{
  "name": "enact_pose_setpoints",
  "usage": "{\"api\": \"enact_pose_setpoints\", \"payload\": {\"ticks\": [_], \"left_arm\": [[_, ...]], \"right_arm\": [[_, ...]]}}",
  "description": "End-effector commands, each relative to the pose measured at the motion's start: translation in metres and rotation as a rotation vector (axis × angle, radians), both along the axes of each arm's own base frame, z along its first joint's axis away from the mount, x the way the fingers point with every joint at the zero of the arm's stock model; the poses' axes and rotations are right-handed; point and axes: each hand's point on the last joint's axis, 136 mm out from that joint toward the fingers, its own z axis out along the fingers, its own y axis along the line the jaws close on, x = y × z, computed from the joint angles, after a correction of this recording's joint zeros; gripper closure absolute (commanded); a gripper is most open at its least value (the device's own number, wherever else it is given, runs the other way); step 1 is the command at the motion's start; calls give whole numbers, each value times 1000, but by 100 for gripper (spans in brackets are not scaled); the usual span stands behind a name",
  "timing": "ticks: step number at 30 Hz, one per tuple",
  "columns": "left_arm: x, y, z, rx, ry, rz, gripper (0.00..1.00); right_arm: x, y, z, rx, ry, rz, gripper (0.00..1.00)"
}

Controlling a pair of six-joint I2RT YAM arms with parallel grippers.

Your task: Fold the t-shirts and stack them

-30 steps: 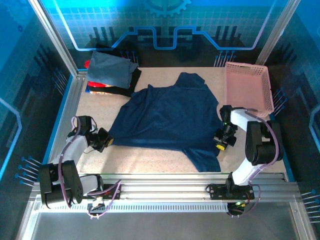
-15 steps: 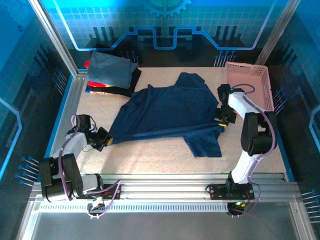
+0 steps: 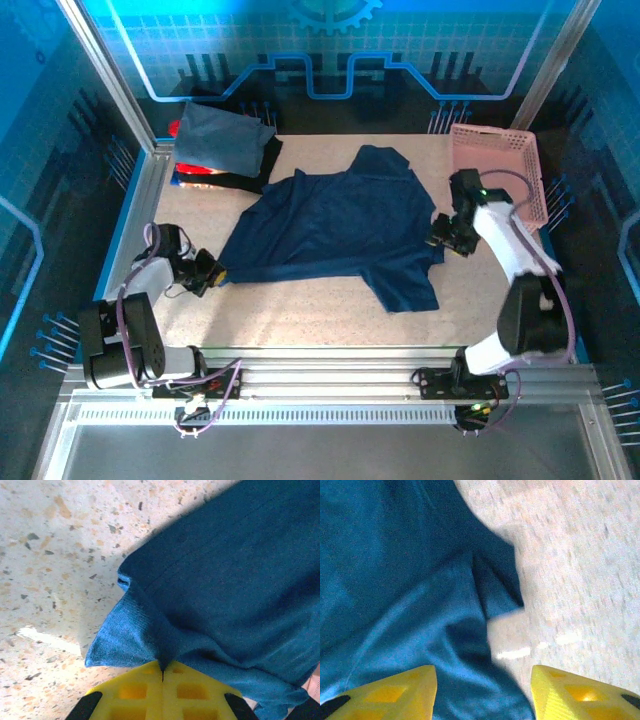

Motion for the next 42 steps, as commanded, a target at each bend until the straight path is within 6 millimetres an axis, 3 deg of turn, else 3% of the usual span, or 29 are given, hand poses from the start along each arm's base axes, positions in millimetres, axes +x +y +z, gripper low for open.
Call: {"api": "enact_pose_setpoints", "payload": {"ticks": [1, 6, 10, 15, 20, 27, 34, 36, 40, 42], "left_arm": [[8, -2, 11, -22, -50, -21, 100], [8, -4, 13, -26, -65, -34, 100], [5, -5, 12, -28, -63, -40, 100], [2, -6, 12, -24, -61, -46, 100], [0, -6, 14, -21, -64, -48, 100], [-1, -6, 13, -19, -68, -42, 100], [-2, -5, 12, -13, -63, -36, 100], [-2, -5, 12, -13, -62, -36, 100], [-2, -6, 15, -17, -69, -39, 100], [-5, -7, 21, -14, -73, -47, 100]], "right_arm": [[-64, 21, -26, 145, 175, -64, 48], [-113, 30, -74, 188, 280, -129, 54], [-128, 28, -98, 163, 325, -153, 58], [-118, 23, -106, 135, 303, -162, 59], [-101, 24, -96, 138, 257, -154, 60], [-100, 23, -92, 135, 255, -143, 60], [-101, 18, -110, 113, 311, -138, 62], [-99, 15, -114, 100, 321, -142, 69], [-91, 11, -114, 90, 308, -157, 100], [-88, 11, -101, 88, 277, -155, 100]]}}
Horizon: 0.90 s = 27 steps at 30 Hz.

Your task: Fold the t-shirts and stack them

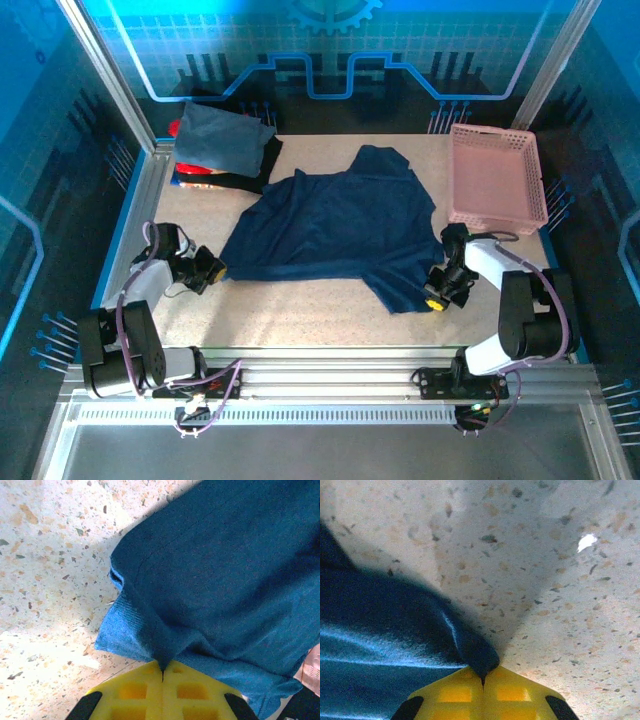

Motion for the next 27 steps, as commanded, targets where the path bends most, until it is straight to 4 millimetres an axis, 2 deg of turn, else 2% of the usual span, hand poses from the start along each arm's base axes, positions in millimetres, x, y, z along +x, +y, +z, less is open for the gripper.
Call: {"api": "enact_pose_setpoints", "payload": {"ticks": [1, 5, 9, 16, 23, 27], "left_arm": [[-10, -4, 10, -16, -11, -20, 100], [-23, -7, 24, -6, -17, -18, 100], [-43, -7, 22, 13, 50, -6, 100], [-50, -1, 34, 44, 88, 33, 100], [-61, -4, 43, 60, 114, 29, 100], [-70, -7, 51, 77, 128, 21, 100]], "right_arm": [[13, -8, 10, -39, -73, -4, 100], [-1, -15, 49, -57, -126, -16, 100], [-19, -21, 79, -42, -189, -81, 100], [-31, -34, 131, -43, -309, -171, 100], [-42, -31, 170, -17, -385, -191, 100], [-53, -31, 185, -34, -401, -181, 100]]}}
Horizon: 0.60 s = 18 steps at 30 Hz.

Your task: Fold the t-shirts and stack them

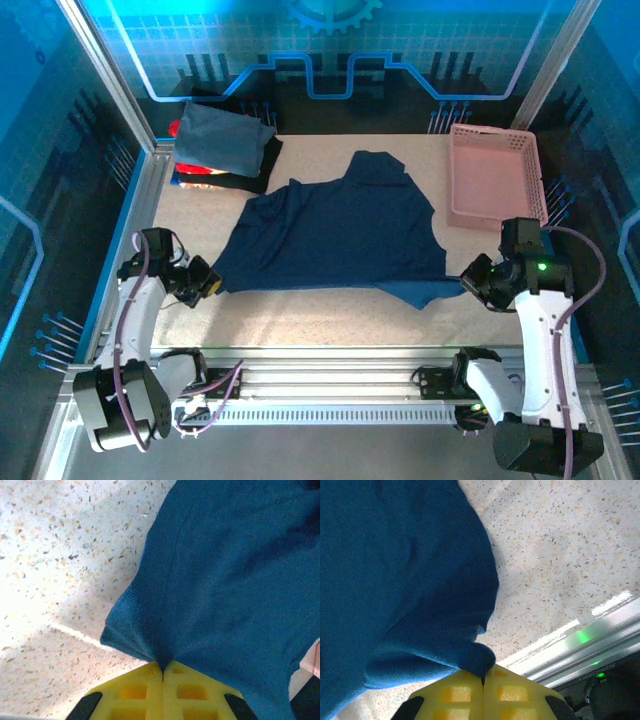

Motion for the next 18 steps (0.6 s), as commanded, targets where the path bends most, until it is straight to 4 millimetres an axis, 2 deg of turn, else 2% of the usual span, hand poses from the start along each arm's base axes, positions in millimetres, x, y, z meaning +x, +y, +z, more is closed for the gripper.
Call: {"api": "enact_pose_setpoints", "payload": {"ticks": [1, 6, 9, 14, 18], "left_arm": [[-14, 2, 9, 41, 43, 12, 100], [-30, 8, 12, 104, 70, 44, 100], [-30, 12, 11, 124, 75, 65, 100], [-23, 18, 5, 149, 72, 88, 100], [-13, 21, 1, 158, 61, 79, 100]], "right_arm": [[-23, 0, 9, -5, 39, -4, 100], [-28, -1, 17, -16, 16, -7, 100], [-23, -5, 10, -40, 25, 7, 100], [1, -11, -2, -55, 12, 11, 100], [36, -15, -9, -56, 0, 49, 100]]}}
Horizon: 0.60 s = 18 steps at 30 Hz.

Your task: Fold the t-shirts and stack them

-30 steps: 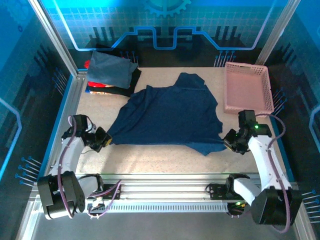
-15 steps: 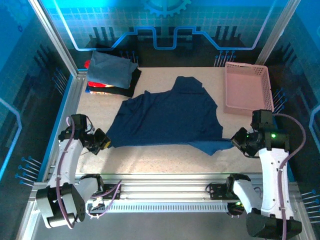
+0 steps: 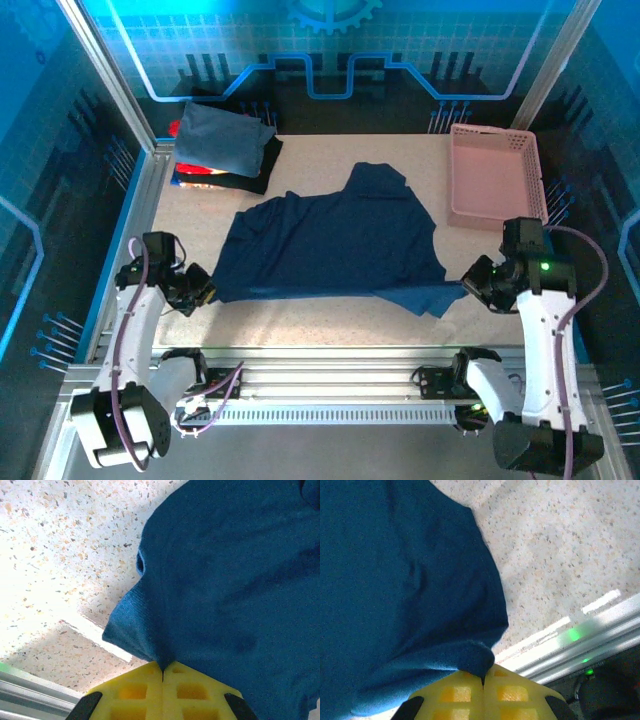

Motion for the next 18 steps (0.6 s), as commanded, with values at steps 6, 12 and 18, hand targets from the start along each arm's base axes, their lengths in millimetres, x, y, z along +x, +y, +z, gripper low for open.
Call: {"api": "enact_pose_setpoints", "payload": {"ticks": [6, 12, 18], "left_arm": [[28, 12, -5, 65, -21, -44, 100], [49, 15, -10, 75, -17, -94, 100], [67, 20, -18, 101, 13, -147, 100]], "right_arm": [[68, -18, -12, -74, -24, 74, 100], [94, -22, -26, -130, 17, 132, 100], [119, -23, -38, -184, 63, 187, 100]]}}
